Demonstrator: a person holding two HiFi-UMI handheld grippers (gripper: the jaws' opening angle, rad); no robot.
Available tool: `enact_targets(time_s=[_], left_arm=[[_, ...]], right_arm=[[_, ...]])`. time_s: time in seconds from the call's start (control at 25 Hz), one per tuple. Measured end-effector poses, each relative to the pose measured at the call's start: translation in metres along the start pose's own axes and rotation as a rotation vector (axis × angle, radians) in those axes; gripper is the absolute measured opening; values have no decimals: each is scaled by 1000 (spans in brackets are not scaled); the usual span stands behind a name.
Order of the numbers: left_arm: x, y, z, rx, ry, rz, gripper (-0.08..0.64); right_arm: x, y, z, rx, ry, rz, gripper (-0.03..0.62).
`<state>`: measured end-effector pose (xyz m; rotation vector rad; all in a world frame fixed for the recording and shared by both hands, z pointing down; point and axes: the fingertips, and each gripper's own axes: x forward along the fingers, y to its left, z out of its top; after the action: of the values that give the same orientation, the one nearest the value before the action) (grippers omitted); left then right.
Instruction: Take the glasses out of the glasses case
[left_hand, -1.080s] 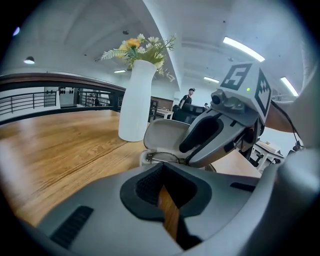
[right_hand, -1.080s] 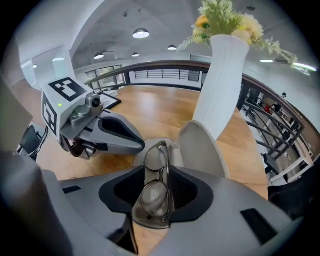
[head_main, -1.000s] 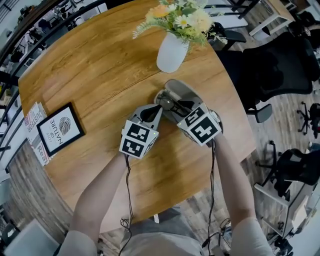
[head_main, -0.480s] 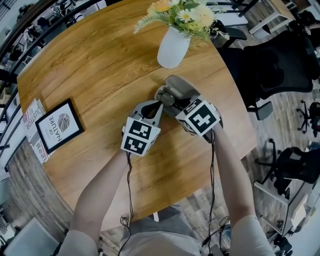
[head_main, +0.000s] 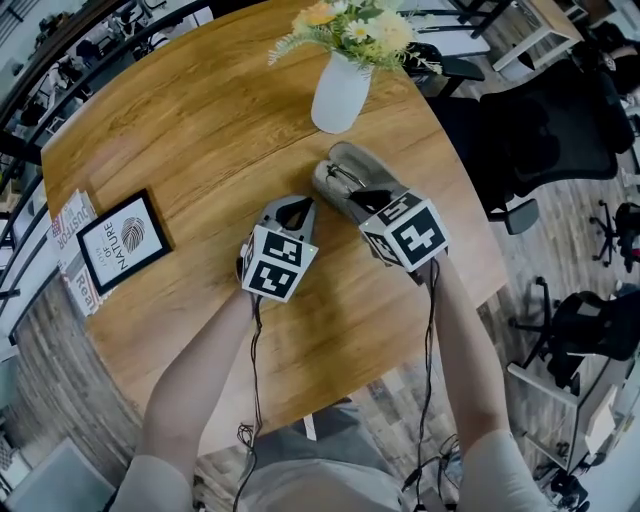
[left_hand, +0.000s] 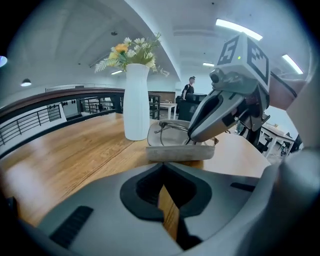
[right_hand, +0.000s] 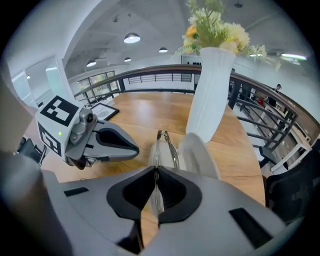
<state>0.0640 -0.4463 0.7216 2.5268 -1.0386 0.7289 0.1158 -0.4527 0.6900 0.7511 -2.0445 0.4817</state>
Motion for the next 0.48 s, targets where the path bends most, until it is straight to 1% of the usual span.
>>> enact_targets(time_s=[0.08,0.28,0.48], left_arm=[[-14,-4,12,6,-22,-6,15],[-57,-12,62,44,-107,3,15],[-113,-20,115,84,-198,21,15]], right_arm=[[-17,0,9,14,-45,-23,44],[-70,0,37,57,-174,-69,43],[-152,10,68,125,-356,-105,44]])
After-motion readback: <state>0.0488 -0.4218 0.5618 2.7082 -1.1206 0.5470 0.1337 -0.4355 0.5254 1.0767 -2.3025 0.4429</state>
